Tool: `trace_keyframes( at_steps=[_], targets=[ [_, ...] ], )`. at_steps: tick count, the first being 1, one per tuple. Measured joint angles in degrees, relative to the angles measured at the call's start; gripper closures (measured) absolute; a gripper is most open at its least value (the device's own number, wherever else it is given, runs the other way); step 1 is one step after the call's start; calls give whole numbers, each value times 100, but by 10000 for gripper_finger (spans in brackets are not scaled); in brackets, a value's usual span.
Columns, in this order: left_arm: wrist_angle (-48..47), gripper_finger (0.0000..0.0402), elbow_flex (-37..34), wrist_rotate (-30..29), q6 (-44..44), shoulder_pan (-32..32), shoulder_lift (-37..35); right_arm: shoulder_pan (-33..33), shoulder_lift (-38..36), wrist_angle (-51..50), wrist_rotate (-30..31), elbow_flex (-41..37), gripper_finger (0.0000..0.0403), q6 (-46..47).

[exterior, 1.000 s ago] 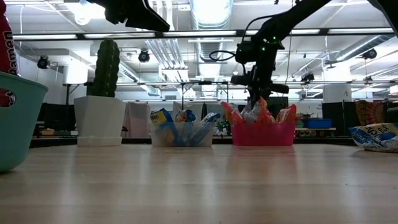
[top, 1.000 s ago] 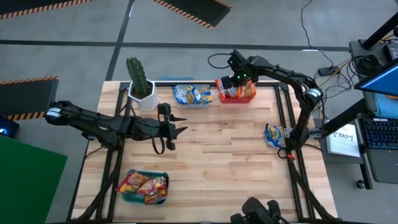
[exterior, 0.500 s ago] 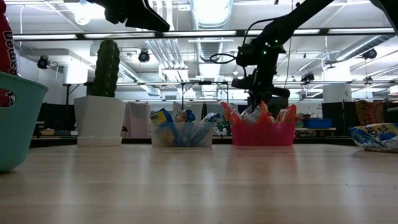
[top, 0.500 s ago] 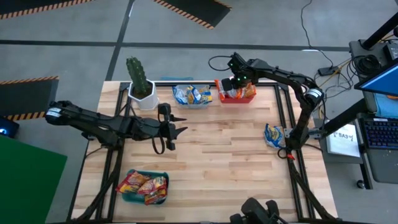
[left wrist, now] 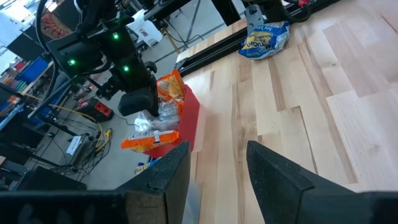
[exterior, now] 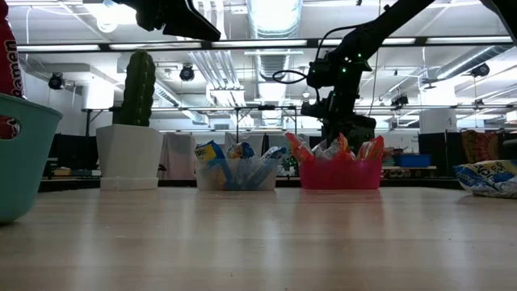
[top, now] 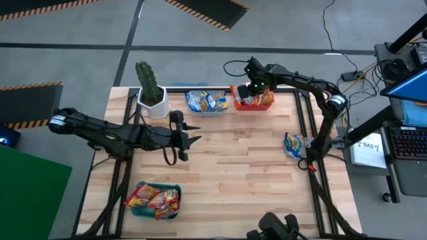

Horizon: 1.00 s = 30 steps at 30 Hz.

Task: Sort Maruchan noodles
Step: Put the orange noodle pack into the red bin

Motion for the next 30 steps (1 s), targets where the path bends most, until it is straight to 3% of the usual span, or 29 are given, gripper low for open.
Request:
trace_keyframes(
  at_steps=[4,12,16,30],
  targets=[
    [1,260,0,-2,2,0,0,0,-1,3,0,-1,382,-14],
    [1,260,0,-4,2,0,0,-2,18,-30,24,288,312,-218],
    [1,260,0,-6,2,0,0,-1,16,157,28,398,301,-232],
    [51,260,0,-20,6,2,2,157,512,346,24,398,389,-668]
  ],
)
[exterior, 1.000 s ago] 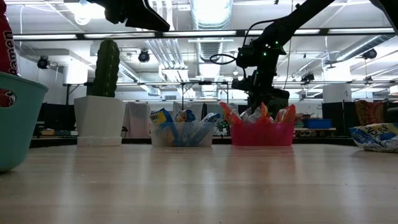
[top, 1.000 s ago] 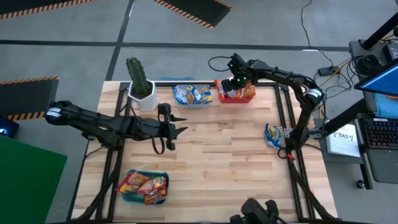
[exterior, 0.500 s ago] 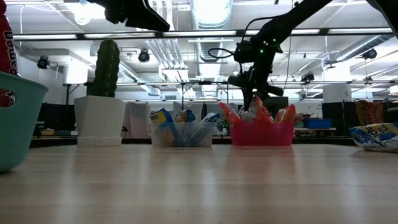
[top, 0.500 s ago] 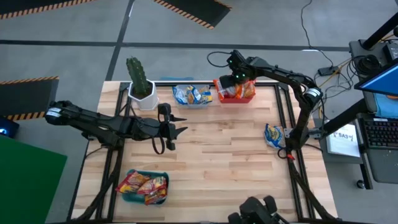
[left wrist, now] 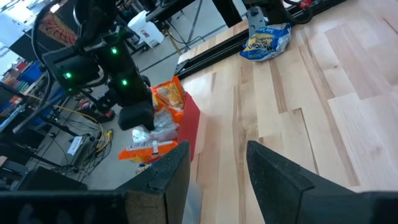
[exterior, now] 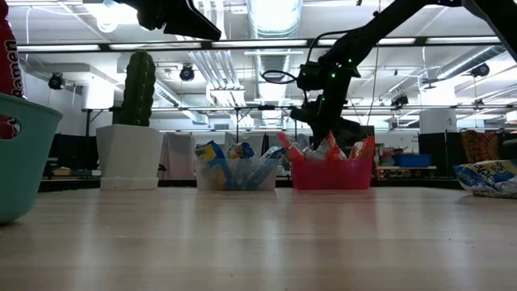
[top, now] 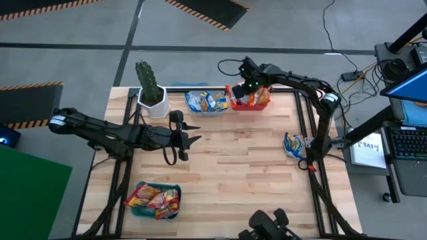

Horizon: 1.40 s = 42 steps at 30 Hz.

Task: Sort Maruchan noodles
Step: Put the orange noodle pack into the red bin

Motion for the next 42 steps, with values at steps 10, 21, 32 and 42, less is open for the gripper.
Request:
trace_keyframes(
  at_steps=[10,21,32,42],
  targets=[
    [33,260,0,2,2,0,0,31,149,-180,-13,0,389,-113],
    [-67,260,-4,40,10,-2,0,29,-124,-400,-17,6,349,-236],
    [-95,261,-179,943,191,-2,-186,30,-188,-456,-17,457,304,-263],
    [265,261,-516,955,336,4,-654,42,83,-341,-2,535,370,-466]
  ],
)
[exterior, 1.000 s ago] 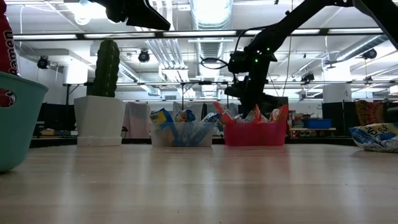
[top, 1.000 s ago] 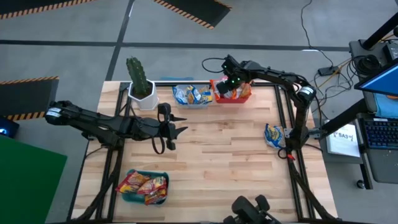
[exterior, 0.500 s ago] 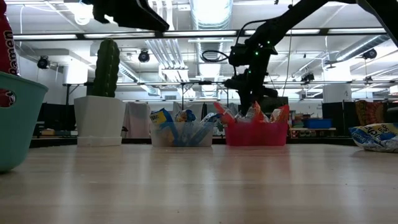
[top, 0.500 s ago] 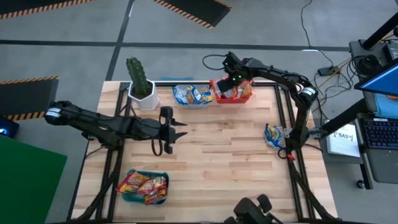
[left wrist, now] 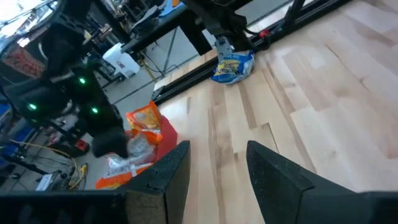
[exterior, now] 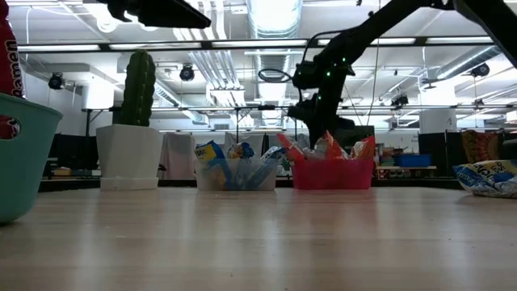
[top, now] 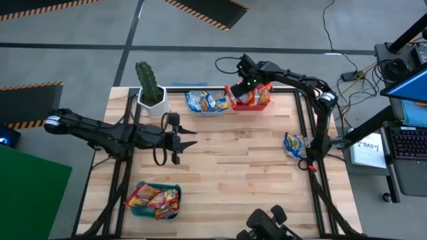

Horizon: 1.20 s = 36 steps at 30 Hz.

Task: Sort Maruchan noodles
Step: Put the orange noodle pack into the red bin

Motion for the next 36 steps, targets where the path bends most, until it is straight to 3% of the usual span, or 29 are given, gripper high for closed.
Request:
trace_keyframes(
  at_steps=[4,14,19,29,36],
  targets=[
    [-14,261,-9,0,-59,0,-65,18,253,31,2,3,391,-197],
    [-36,261,-15,71,-63,0,-60,28,309,-132,-22,-6,391,-298],
    [-2,261,-56,593,61,11,-69,26,49,-261,-21,-13,360,-203],
    [63,261,-57,601,67,15,-67,26,-217,-374,-18,-6,263,-53],
    [62,261,-57,601,66,22,-67,26,-222,-312,25,202,243,159]
  ],
)
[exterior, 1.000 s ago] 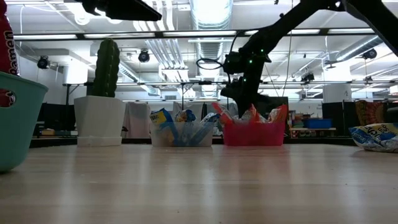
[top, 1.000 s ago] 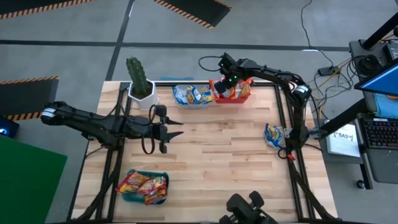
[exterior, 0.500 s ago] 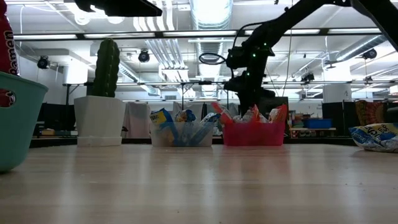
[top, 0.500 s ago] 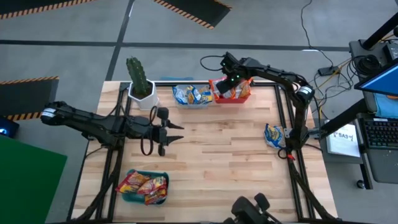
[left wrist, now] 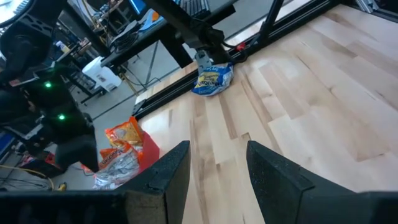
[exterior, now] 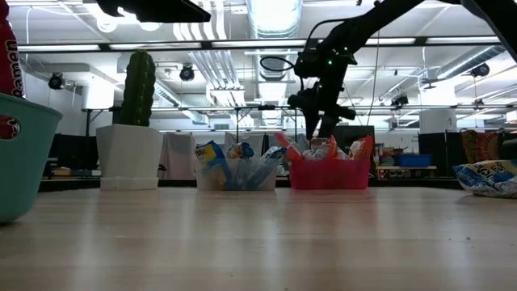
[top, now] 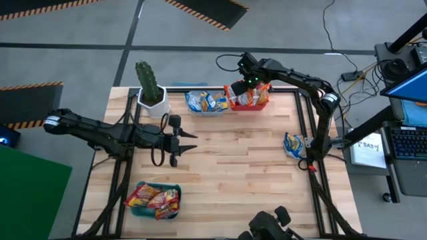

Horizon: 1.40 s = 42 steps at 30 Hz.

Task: Sort Maruchan noodles
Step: Put the orange noodle pack into the red bin, then put the blue noodle pack into the white bin

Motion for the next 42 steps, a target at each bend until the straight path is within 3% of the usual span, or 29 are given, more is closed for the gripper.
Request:
trace_keyframes(
  at_steps=[16,22,27,33,42],
  targets=[
    [-2,261,2,-2,0,-2,7,172,647,542,340,-79,356,-429],
    [-2,261,2,-4,-9,0,7,175,578,381,234,-105,374,-468],
    [5,261,2,-4,-11,0,7,175,282,205,231,-70,350,-377],
    [93,261,6,-4,-13,-2,7,193,57,-119,251,205,289,-216],
    [90,261,6,-7,-47,0,7,570,-212,-1540,200,1234,236,199]
  ],
)
